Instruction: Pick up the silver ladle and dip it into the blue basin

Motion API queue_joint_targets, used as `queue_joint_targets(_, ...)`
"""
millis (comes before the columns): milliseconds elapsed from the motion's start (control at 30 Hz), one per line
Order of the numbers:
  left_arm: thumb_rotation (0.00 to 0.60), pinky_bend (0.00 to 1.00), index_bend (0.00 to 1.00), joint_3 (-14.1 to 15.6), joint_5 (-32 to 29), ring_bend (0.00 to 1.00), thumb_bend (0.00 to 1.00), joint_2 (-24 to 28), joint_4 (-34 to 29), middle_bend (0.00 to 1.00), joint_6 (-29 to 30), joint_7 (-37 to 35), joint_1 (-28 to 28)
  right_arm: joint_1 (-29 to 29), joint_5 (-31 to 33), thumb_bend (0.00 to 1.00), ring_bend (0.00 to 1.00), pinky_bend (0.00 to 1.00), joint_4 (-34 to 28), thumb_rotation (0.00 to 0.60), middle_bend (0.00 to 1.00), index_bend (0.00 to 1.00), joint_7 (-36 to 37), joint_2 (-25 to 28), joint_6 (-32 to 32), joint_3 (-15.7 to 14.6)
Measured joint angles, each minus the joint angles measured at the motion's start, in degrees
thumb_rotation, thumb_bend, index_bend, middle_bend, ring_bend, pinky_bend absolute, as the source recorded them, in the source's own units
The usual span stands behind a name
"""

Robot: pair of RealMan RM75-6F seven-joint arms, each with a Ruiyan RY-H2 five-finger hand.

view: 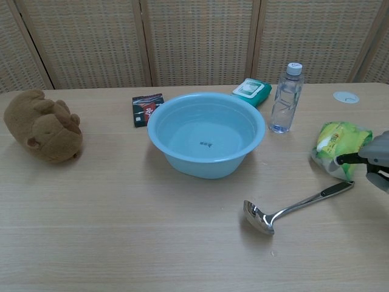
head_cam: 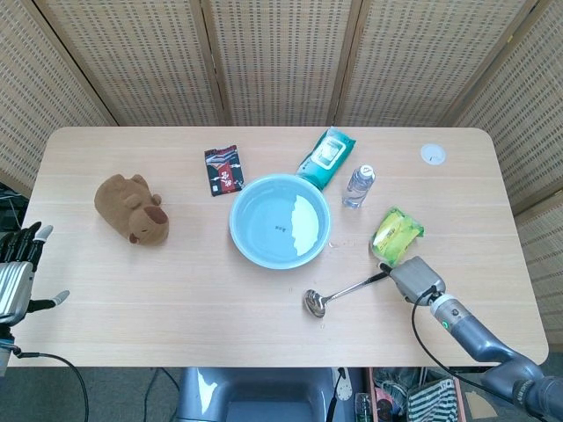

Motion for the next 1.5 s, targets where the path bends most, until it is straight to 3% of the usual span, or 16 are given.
queue_joint_targets(300, 0.6, 0.0, 0.0, 0.12, 0.21, 0.0, 0.0, 0.04, 0.15, 0.0, 0.15, -0.27, -0.03, 1.73, 8.05, 0.78, 0.8, 0.99, 0.71, 0.6, 0.81, 0.16, -6.33, -3.34, -3.0, -0.08)
queue_joint_targets(600, 0.6, 0.0, 0.0, 0.27, 0.42, 0.0, 0.0, 0.21, 0.21, 0.0, -0.04, -0.82, -0.13, 2.91, 15.72, 0.83, 0.8, 0.99, -1.45, 0.6, 0.81, 0.19, -13.48, -2.74, -4.61, -1.85)
queue_joint_targets(1000, 0.6, 0.0, 0.0, 0.52, 0.53, 0.0, 0.0, 0.16, -0.31, 0.0, 0.06, -0.23, -0.19, 3.76, 21.31, 0.84, 0.8, 0.99, -11.26, 0.6, 0.81, 0.2, -20.79, 1.6, -1.22, -6.08)
queue_joint_targets(1033, 0.6, 0.0, 0.0, 0.52, 0.54, 0.0, 0.0, 0.17, -0.32, 0.0, 0.1, -0.26, -0.17, 3.76, 21.43, 0.79, 0.8, 0.99, -11.73, 0.6, 0.81, 0.2, -20.95, 1.75, -0.63, -6.27)
queue_joint_targets(1100, 0.6, 0.0, 0.0, 0.5, 0.59, 0.0, 0.0, 0.24, -0.35, 0.0, 0.28, -0.43, -0.12, 3.51, 20.95, 0.59, 0.8, 0.99, -11.94, 0.6, 0.82, 0.2, -20.65, 1.63, 0.77, -6.23)
queue_joint_targets(1167, 0.6, 0.0, 0.0, 0.46, 0.62, 0.0, 0.0, 0.3, -0.34, 0.0, 0.46, -0.61, -0.04, 2.9, 19.52, 0.27, 0.8, 0.99, -11.75, 0.6, 0.83, 0.2, -19.82, 1.14, 3.3, -6.01)
queue_joint_targets(1233, 0.6, 0.0, 0.0, 0.46, 0.6, 0.0, 0.0, 0.29, -0.28, 0.0, 0.48, -0.68, -0.02, 2.08, 17.58, 0.1, 0.81, 1.0, -11.16, 0.6, 0.84, 0.2, -18.73, 0.34, 6.4, -5.73)
queue_joint_targets(1333, 0.6, 0.0, 0.0, 0.5, 0.6, 0.0, 0.0, 0.32, -0.27, 0.0, 0.4, -0.73, -0.04, 0.69, 14.59, 0.02, 0.82, 1.0, -9.8, 0.6, 0.85, 0.22, -16.57, -1.25, 10.69, -5.31)
queue_joint_targets(1500, 0.6, 0.0, 0.0, 0.55, 0.66, 0.0, 0.0, 0.29, -0.22, 0.0, 0.38, -0.63, -0.09, -1.12, 12.29, 0.02, 0.83, 1.0, -7.85, 0.6, 0.86, 0.34, -14.03, -4.21, 14.31, -4.82)
